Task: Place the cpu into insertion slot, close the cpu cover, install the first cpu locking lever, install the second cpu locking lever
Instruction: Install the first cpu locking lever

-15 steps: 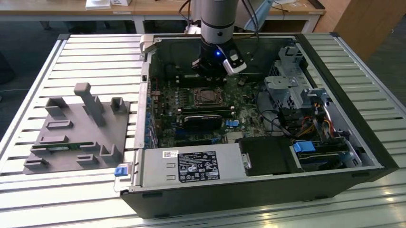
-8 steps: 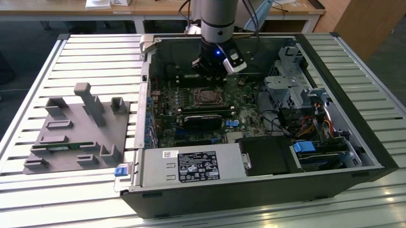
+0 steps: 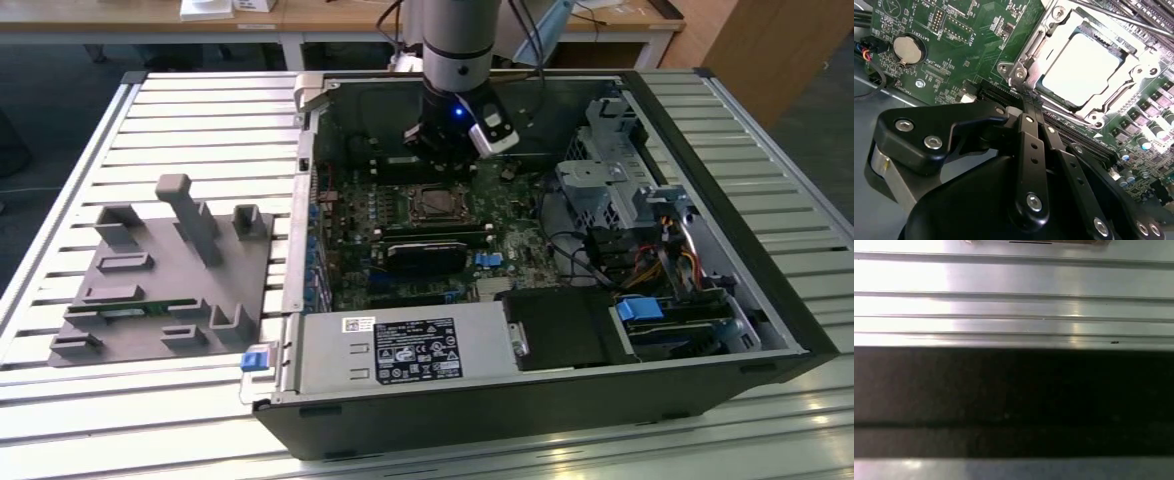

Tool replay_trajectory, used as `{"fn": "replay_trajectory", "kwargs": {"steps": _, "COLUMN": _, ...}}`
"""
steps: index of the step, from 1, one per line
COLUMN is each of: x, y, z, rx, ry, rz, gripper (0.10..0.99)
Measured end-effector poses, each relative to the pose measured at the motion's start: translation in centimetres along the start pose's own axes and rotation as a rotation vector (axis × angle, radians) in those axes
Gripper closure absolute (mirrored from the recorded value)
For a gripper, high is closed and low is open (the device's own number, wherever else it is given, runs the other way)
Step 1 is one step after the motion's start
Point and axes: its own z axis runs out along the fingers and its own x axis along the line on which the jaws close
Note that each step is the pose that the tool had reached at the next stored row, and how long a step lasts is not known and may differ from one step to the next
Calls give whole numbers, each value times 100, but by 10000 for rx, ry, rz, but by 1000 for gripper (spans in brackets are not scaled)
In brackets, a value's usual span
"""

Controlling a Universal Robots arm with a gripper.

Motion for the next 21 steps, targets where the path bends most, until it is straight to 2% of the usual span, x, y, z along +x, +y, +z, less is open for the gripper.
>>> {"fn": "replay_trajectory", "kwargs": {"steps": 3, "x": 1, "y": -1, "z": 6, "rx": 38, "ry": 2, "rz": -1, "gripper": 980}}
{"fn": "replay_trajectory", "kwargs": {"steps": 9, "x": 0, "y": 0, "z": 12, "rx": 48, "ry": -2, "rz": -2, "gripper": 980}}
{"fn": "replay_trajectory", "kwargs": {"steps": 15, "x": -1, "y": 3, "z": -21, "rx": 52, "ry": -3, "rz": -2, "gripper": 980}}
{"fn": "replay_trajectory", "kwargs": {"steps": 21, "x": 0, "y": 1, "z": 3, "rx": 196, "ry": -2, "rz": -8, "gripper": 980}}
